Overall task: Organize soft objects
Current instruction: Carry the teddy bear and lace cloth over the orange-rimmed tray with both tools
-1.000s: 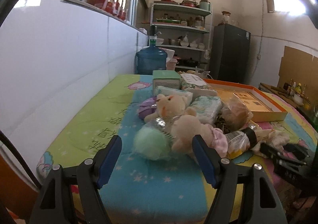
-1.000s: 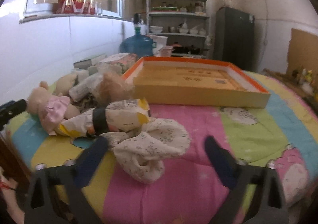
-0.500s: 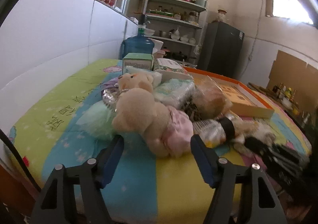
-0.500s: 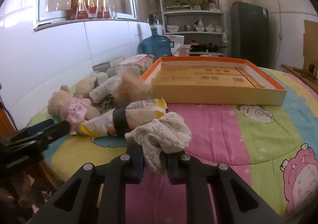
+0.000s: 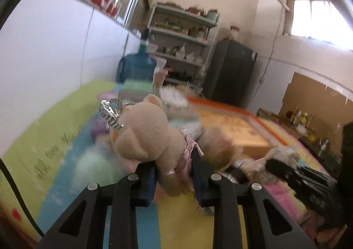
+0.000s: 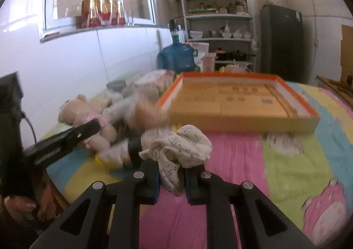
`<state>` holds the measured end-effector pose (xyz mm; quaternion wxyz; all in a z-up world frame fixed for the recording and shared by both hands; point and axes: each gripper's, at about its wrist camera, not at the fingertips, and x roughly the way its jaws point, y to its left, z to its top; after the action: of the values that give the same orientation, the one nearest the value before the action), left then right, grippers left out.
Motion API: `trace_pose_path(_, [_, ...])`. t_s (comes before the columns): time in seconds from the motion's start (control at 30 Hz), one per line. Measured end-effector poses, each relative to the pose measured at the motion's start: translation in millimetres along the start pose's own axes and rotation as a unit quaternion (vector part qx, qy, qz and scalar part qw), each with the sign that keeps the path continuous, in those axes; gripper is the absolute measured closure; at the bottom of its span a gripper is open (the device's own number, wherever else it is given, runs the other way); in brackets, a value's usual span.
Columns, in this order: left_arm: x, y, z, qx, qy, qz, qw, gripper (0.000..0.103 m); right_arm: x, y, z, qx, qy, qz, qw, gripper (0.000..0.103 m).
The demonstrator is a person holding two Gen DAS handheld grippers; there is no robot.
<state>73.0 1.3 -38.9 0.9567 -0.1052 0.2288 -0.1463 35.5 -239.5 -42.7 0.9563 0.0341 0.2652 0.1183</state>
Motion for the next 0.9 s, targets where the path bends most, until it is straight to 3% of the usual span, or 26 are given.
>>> trace_pose_path(0.2, [-20.6,-11.1,52.3,0.046,-0.039,-0.018,0.998,0.075,-8.2,15.9,50.1,-0.031,-0.059,-0.052,0.996,0.086])
trace_pose_path(0.37, [-27.9,-19.9,75.7,0.08,-0.052,-0.031,0.995,0.075,4.3,24.3,81.4,-0.03,-0.068,-0.071,0.995,0.087])
trace_pose_path(0.6, [-19.5,-18.5,105.8,0.098,-0.053,-0.041,0.9929,0.075,35.1,8.0,118.6,0.036,-0.069,-0.109,0.991,0.087])
trace_pose_path(0.73, [-9.0,-23.2,116.9,0.118,-0.058,-0.039,0.9905,0.075,50.6,1.9,128.4,0.041,-0.063,-0.132,0.988,0.087])
trace_pose_path(0.9, [5.3,-26.9,123.5,0.125,-0.051,-0.04,0.99,0.075,65.2,-6.2,133.2,0.054,-0.055,-0.131,0.988,0.087])
